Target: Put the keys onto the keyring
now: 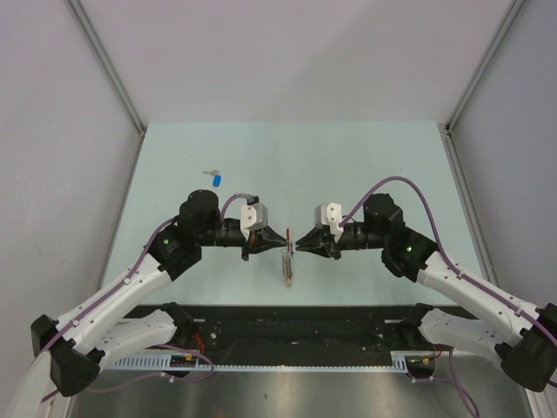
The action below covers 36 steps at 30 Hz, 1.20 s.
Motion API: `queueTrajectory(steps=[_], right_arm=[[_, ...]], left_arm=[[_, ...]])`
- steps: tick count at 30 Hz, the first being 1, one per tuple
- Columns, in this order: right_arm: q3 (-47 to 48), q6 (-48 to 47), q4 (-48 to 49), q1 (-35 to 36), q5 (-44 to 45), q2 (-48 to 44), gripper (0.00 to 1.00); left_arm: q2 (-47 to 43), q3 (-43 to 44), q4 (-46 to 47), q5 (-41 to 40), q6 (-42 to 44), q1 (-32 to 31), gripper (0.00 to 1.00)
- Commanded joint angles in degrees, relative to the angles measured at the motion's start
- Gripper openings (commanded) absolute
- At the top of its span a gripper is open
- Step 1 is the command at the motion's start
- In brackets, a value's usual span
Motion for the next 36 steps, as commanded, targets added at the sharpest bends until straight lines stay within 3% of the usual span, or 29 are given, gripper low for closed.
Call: queueTrajectory(steps=[1,5,24,36], right_arm=[[0.56,0.75,2.54,-0.02,-1.09,0.42,0.13],[0.56,0.84,4.30,-0.11,-0.92,0.33,0.00],[0.56,1.11,3.86,0.60,1.01,-1.17,0.00],[1.52,-2.32,-1.06,1.92,4.35,-0.20,0.00]], left_arm=[[-0.94,0.86,3.38,2.77,1.13,-0.05,0.00],[-0.77,0.94,3.29,2.51,1.04,-0.05,0.01],[1.26,2.70,-0.66,-0.04,2.36,-0.93,0.01],[-0.94,1.12,5.22,-5.22,-4.84,-0.84,0.00]])
